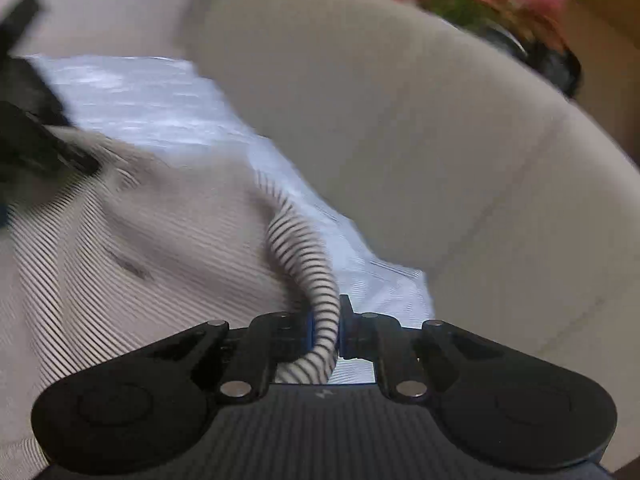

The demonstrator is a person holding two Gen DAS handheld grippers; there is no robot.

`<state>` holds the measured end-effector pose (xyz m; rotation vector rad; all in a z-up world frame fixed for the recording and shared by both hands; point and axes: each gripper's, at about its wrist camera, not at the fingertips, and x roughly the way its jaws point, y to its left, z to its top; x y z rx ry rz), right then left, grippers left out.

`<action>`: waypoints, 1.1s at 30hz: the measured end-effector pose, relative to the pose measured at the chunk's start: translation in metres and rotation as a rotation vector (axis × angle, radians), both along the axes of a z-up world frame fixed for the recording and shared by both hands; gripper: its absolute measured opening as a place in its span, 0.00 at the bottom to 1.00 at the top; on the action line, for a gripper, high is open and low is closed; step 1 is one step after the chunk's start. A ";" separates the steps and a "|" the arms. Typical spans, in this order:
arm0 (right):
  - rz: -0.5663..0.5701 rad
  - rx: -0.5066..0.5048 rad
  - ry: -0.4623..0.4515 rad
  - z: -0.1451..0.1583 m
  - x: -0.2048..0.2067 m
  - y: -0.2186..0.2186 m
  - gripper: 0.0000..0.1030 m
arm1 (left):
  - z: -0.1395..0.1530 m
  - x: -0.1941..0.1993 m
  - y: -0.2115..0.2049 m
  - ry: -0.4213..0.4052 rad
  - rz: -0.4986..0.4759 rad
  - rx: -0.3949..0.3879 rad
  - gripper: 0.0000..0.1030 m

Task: Fold clothes

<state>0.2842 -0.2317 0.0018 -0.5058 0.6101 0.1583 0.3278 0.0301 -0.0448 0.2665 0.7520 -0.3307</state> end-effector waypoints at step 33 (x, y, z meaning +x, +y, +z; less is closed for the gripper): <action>-0.118 0.265 0.210 -0.059 -0.121 0.009 0.82 | -0.028 -0.155 -0.040 0.143 -0.114 -0.138 0.97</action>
